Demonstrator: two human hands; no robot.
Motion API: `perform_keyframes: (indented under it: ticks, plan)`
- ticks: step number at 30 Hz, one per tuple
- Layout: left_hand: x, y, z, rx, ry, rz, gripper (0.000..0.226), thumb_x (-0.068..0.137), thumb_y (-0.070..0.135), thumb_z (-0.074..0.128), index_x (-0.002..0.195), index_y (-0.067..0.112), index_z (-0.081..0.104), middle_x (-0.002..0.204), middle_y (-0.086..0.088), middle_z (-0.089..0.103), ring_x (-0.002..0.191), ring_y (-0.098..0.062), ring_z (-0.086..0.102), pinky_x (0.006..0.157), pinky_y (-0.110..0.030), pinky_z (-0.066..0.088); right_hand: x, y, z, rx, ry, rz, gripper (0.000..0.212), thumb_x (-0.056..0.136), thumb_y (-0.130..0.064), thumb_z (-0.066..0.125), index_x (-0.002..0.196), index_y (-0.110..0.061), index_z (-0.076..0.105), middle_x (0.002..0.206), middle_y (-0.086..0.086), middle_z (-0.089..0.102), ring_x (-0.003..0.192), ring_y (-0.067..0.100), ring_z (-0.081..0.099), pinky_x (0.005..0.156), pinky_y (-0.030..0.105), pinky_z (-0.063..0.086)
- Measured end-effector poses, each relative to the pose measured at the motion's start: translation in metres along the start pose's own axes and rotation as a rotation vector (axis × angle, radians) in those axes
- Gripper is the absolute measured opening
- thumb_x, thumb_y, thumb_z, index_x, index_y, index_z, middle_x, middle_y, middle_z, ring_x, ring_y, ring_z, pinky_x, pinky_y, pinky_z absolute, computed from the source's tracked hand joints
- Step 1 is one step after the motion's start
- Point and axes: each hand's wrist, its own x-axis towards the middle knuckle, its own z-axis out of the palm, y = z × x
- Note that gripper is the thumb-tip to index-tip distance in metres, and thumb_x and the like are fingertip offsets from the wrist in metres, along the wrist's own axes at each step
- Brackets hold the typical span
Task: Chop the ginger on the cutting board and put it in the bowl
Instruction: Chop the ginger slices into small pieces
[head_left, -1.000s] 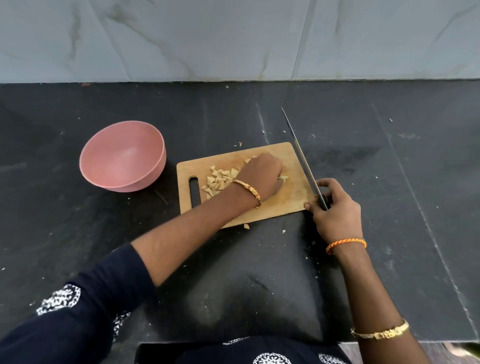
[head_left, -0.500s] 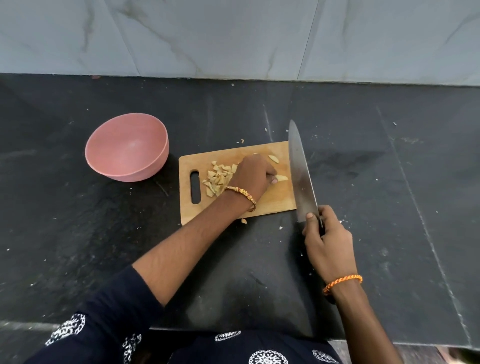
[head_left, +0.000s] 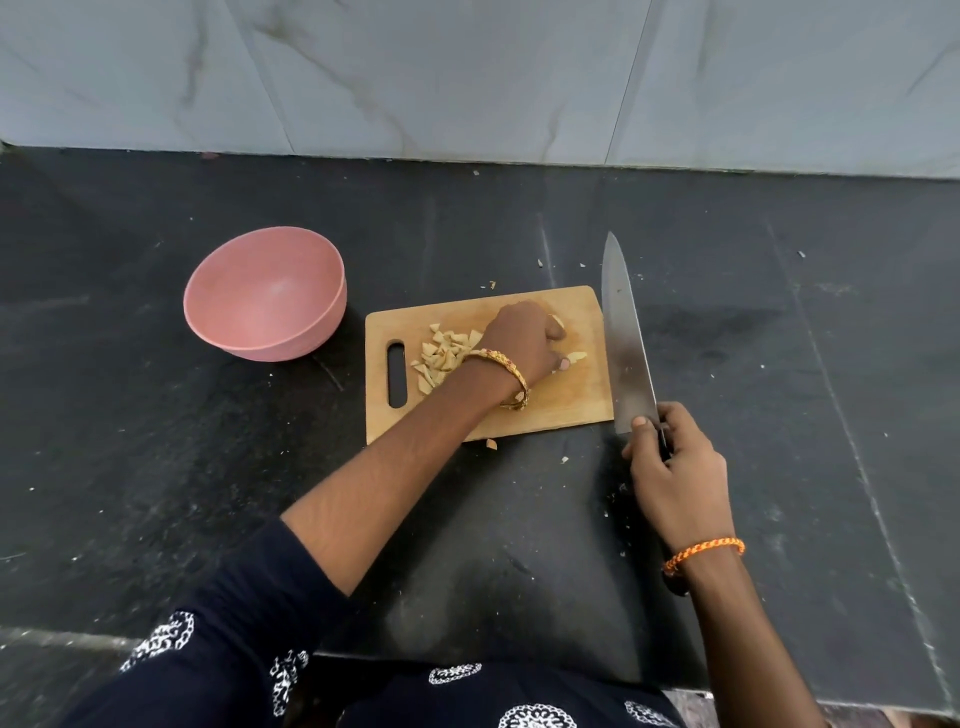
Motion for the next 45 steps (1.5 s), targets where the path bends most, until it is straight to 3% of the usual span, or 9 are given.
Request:
perform_keyframes:
  ticks: [4, 11, 18, 23, 28, 35, 38, 42, 45]
  plan:
    - [-0.007, -0.004, 0.012, -0.036, 0.114, 0.092, 0.027, 0.083, 0.016, 0.066, 0.110, 0.010, 0.068, 0.113, -0.009, 0.064, 0.102, -0.024, 0.058, 0.093, -0.032, 0.045, -0.002, -0.001, 0.008, -0.006, -0.007, -0.010, 0.018, 0.096, -0.020, 0.045, 0.087, -0.009, 0.054, 0.068, 0.020, 0.061, 0.065, 0.037, 0.055, 0.064, 0.037, 0.045]
    - [-0.015, -0.007, 0.020, -0.158, 0.212, 0.060, 0.025, 0.080, -0.001, 0.063, 0.104, 0.001, 0.069, 0.092, -0.012, 0.070, 0.091, -0.023, 0.062, 0.082, -0.028, 0.048, -0.003, -0.002, 0.020, -0.043, -0.008, -0.068, 0.015, 0.097, -0.020, 0.044, 0.089, -0.011, 0.053, 0.064, 0.017, 0.062, 0.063, 0.031, 0.057, 0.058, 0.028, 0.039]
    - [-0.014, -0.003, 0.019, -0.283, 0.262, 0.005, 0.074, 0.072, -0.007, 0.071, 0.137, 0.014, 0.043, 0.088, -0.005, 0.072, 0.081, -0.009, 0.064, 0.077, -0.008, 0.038, -0.001, -0.011, 0.020, -0.142, -0.033, -0.090, 0.013, 0.097, -0.021, 0.042, 0.093, -0.011, 0.050, 0.053, 0.010, 0.051, 0.055, 0.032, 0.050, 0.052, 0.031, 0.034]
    - [-0.014, -0.002, 0.019, -0.369, 0.289, -0.030, 0.086, 0.068, -0.008, 0.073, 0.142, 0.014, 0.034, 0.085, -0.006, 0.072, 0.074, -0.009, 0.063, 0.077, -0.014, 0.048, 0.003, -0.024, 0.021, -0.292, -0.123, -0.003, 0.012, 0.097, -0.021, 0.035, 0.097, -0.011, 0.041, 0.064, 0.018, 0.052, 0.064, 0.039, 0.049, 0.063, 0.039, 0.045]
    - [-0.018, -0.001, 0.025, -0.376, 0.338, -0.050, 0.081, 0.071, -0.008, 0.073, 0.141, 0.013, 0.037, 0.088, -0.005, 0.071, 0.077, -0.012, 0.066, 0.077, -0.023, 0.055, 0.008, -0.046, 0.021, -0.560, -0.337, 0.107, 0.005, 0.096, -0.015, 0.031, 0.095, -0.015, 0.026, 0.069, 0.007, 0.034, 0.075, 0.034, 0.045, 0.067, 0.037, 0.039]
    - [-0.022, 0.001, 0.030, -0.402, 0.416, -0.094, 0.068, 0.072, -0.001, 0.074, 0.133, 0.011, 0.048, 0.086, -0.004, 0.073, 0.083, -0.010, 0.066, 0.087, -0.021, 0.050, -0.009, -0.047, 0.014, -0.655, -0.446, 0.208, 0.019, 0.096, -0.015, 0.036, 0.114, -0.014, 0.032, 0.088, 0.012, 0.049, 0.084, 0.030, 0.057, 0.070, 0.040, 0.048]
    - [-0.021, -0.001, 0.033, -0.374, 0.413, -0.126, 0.064, 0.074, 0.004, 0.074, 0.132, 0.011, 0.049, 0.088, -0.002, 0.074, 0.091, -0.009, 0.066, 0.093, -0.015, 0.036, -0.023, -0.038, 0.000, -0.597, -0.418, 0.198, 0.006, 0.097, -0.018, 0.033, 0.101, -0.015, 0.034, 0.083, 0.012, 0.050, 0.081, 0.034, 0.057, 0.070, 0.039, 0.046]
    - [-0.022, -0.003, 0.035, -0.363, 0.396, -0.119, 0.059, 0.076, 0.002, 0.071, 0.131, 0.012, 0.051, 0.095, -0.004, 0.073, 0.096, -0.011, 0.064, 0.085, -0.003, 0.024, -0.033, -0.028, -0.009, -0.383, -0.269, 0.168, 0.017, 0.098, -0.027, 0.032, 0.088, -0.018, 0.043, 0.073, 0.011, 0.055, 0.075, 0.036, 0.058, 0.070, 0.039, 0.050]
    - [-0.022, -0.004, 0.035, -0.361, 0.394, -0.114, 0.056, 0.076, -0.004, 0.067, 0.129, 0.012, 0.053, 0.095, -0.006, 0.072, 0.093, -0.013, 0.065, 0.082, -0.002, 0.029, -0.027, -0.026, -0.006, -0.320, -0.202, 0.105, 0.019, 0.098, -0.027, 0.033, 0.086, -0.017, 0.043, 0.070, 0.013, 0.055, 0.074, 0.034, 0.052, 0.067, 0.039, 0.047]
